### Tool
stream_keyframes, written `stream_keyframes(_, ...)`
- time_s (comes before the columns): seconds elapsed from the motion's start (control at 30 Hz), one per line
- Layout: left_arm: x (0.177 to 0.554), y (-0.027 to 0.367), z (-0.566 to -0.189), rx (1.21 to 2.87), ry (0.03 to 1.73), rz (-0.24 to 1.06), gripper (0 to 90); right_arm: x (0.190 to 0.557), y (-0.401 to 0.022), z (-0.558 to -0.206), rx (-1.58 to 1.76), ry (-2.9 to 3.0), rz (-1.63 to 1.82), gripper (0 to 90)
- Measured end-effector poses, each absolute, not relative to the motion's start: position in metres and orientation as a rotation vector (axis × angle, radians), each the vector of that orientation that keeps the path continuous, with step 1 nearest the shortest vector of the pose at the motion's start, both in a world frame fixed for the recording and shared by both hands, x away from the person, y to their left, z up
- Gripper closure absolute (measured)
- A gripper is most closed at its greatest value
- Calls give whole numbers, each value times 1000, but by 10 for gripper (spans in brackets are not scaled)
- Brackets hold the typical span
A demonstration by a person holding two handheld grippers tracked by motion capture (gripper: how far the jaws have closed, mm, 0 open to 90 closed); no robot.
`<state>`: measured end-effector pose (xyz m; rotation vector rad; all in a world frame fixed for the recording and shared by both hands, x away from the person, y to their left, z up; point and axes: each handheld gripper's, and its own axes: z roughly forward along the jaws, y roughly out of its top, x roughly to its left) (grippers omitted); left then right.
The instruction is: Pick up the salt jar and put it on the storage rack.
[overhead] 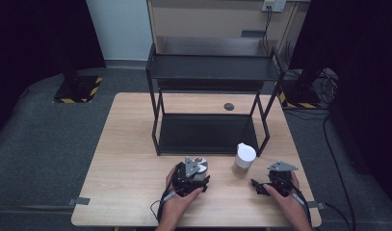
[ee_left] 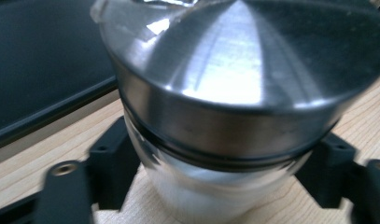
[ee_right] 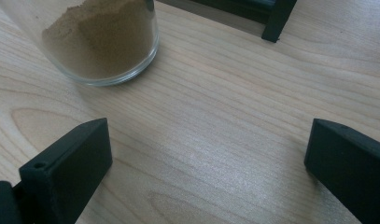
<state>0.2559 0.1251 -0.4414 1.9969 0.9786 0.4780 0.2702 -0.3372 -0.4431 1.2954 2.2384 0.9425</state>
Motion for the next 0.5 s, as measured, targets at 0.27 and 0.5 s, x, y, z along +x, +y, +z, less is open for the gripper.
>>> stream_keyframes(0.27,253,122,-442,1994,991,498,296,270,-337,-443,1295,2239,943,13)
stream_keyframes(0.5,248,124,-441,1982,1015,507,297,270,-337,-443,1294,2239,943,13)
